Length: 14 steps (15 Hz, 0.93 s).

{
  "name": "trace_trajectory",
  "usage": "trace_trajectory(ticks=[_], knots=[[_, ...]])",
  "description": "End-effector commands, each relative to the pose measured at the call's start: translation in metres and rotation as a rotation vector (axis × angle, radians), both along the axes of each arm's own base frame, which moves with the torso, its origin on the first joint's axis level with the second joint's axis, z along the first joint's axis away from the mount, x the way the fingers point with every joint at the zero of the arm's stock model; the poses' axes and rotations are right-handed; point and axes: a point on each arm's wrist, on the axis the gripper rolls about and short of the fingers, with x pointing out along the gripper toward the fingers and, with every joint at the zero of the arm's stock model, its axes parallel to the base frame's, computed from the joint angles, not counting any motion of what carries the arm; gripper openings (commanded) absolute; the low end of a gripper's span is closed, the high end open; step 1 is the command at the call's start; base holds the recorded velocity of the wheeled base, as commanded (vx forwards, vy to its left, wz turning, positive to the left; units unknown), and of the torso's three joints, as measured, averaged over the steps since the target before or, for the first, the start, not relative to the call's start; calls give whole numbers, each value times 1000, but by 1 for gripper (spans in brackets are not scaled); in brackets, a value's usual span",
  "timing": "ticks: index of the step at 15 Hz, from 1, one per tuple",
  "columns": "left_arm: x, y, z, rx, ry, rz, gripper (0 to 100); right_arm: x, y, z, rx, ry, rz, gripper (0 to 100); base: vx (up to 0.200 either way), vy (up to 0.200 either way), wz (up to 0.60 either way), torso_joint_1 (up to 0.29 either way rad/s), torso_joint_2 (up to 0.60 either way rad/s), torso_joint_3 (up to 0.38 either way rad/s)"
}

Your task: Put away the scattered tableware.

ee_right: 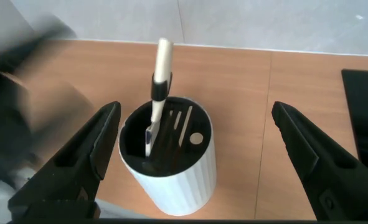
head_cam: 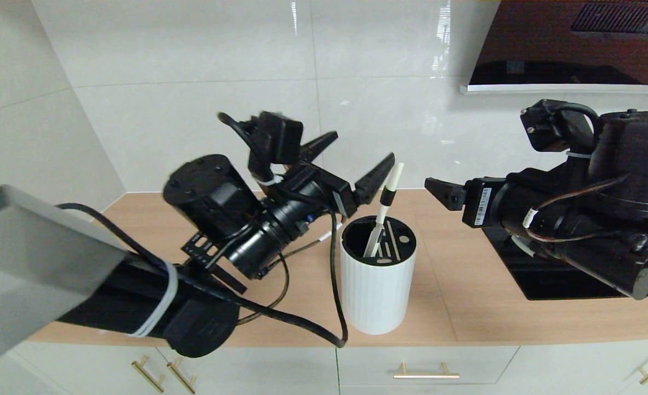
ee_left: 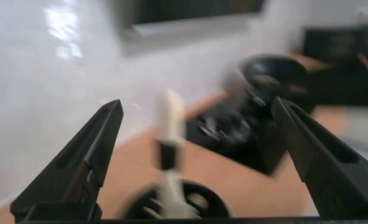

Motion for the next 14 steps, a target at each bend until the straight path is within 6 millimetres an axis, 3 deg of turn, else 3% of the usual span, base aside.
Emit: trace_trajectory(ticks=[1,3,4,6,8,10,11,14], knots=[[-40,70,59,-91,-118,126,100,-30,-32,22,34,-82,-26,100,0,0,0,0,0,0],[-65,106,66,-92,-133,200,100,-54,-62,20,40,-107,-72,100,0,0,0,0,0,0],[-97,136,57,-75,-113,265,100,-86,-94,11,38,-141,-124,100,0,0,0,0,0,0],[-146,172,35,-52,-83,362,100,-148,-137,-17,32,-227,-183,100,0,0,0,0,0,0],[-200,193,13,-42,-64,418,100,-195,-166,-43,-19,-334,-317,100,0,0,0,0,0,0],[-244,205,1,-28,-31,446,100,-224,-176,-55,-24,-353,-364,100,0,0,0,0,0,0],[-257,208,-1,-24,-18,455,100,-232,-178,-56,-23,-357,-372,100,0,0,0,0,0,0],[-336,224,-17,-44,119,434,100,-262,-183,-63,-38,-355,-492,100,0,0,0,0,0,0]])
